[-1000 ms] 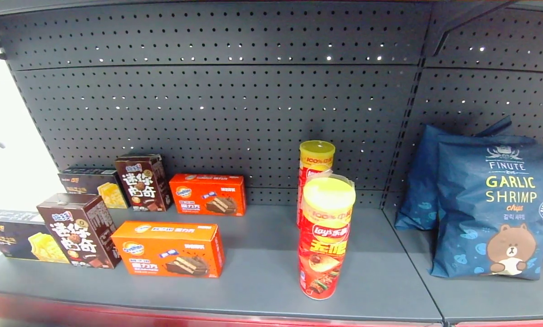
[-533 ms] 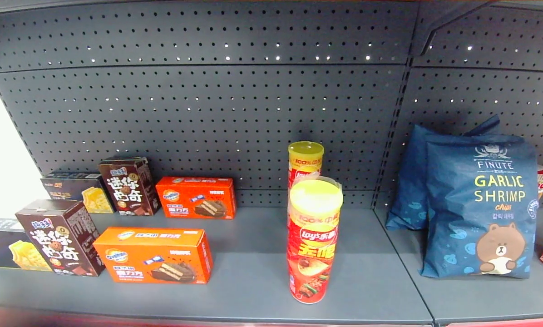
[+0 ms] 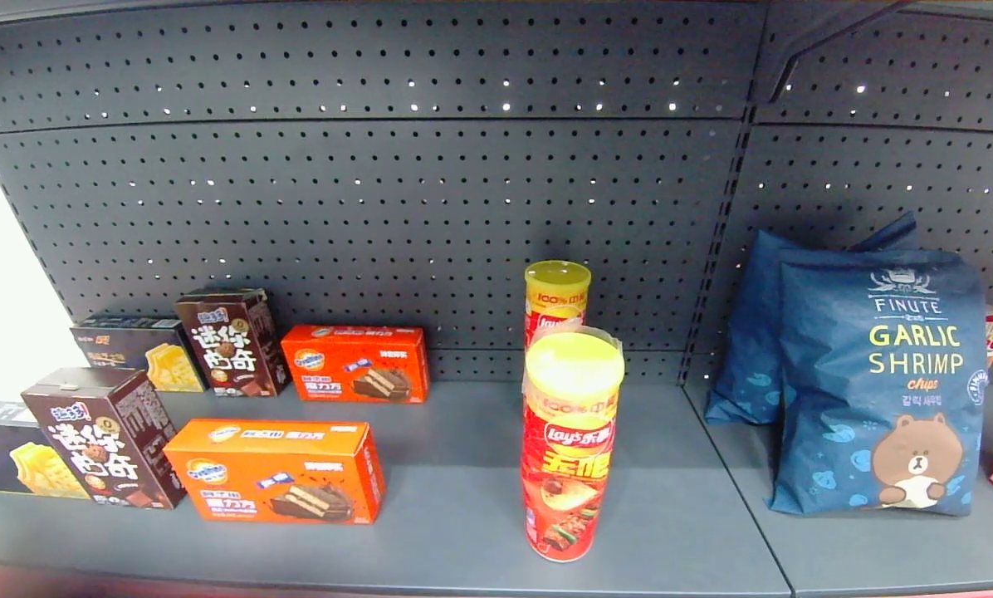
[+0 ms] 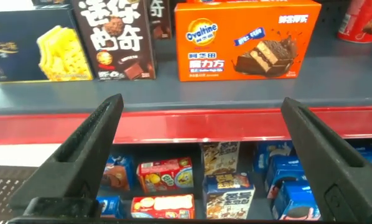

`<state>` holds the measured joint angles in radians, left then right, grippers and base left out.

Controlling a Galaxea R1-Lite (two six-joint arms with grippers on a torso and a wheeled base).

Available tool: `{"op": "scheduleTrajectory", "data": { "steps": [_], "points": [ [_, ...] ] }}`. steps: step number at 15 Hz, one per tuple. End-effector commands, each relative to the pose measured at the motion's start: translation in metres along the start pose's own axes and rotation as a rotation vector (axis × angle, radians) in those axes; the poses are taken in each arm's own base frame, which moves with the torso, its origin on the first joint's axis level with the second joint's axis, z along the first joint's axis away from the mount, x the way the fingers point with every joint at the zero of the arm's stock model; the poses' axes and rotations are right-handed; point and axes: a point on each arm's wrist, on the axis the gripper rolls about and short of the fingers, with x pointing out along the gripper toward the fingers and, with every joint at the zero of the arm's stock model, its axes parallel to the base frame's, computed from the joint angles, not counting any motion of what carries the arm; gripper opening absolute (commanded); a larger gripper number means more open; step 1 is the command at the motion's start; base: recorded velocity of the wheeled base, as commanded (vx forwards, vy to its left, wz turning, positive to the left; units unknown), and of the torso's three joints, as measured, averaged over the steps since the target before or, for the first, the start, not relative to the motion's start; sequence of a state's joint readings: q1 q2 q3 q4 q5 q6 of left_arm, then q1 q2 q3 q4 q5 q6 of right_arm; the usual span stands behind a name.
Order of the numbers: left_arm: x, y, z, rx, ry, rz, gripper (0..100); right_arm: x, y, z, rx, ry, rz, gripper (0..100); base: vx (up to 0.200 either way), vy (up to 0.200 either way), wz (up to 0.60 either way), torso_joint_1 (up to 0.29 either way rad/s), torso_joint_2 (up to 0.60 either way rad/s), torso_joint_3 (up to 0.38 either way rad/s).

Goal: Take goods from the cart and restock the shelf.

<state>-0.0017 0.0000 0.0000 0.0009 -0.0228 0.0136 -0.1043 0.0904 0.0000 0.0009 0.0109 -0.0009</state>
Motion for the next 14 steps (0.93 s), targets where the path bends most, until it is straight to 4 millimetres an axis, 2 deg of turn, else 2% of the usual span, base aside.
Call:
{"op": "scheduleTrajectory", "data": {
  "steps": [1, 14],
  "points": [
    [0.0001, 0.0000, 0.0000, 0.000, 0.002, 0.000, 100, 0.0001, 0.0000, 0.0000, 0.001, 0.002, 0.000, 100, 0.000, 0.000, 0.00, 0.000, 0.00, 0.000],
    [0.0001, 0.0000, 0.0000, -0.003, 0.002, 0.001, 100, 0.0001, 0.0000, 0.0000, 0.001, 0.002, 0.000, 100, 0.000, 0.000, 0.00, 0.000, 0.00, 0.000]
  ]
}}
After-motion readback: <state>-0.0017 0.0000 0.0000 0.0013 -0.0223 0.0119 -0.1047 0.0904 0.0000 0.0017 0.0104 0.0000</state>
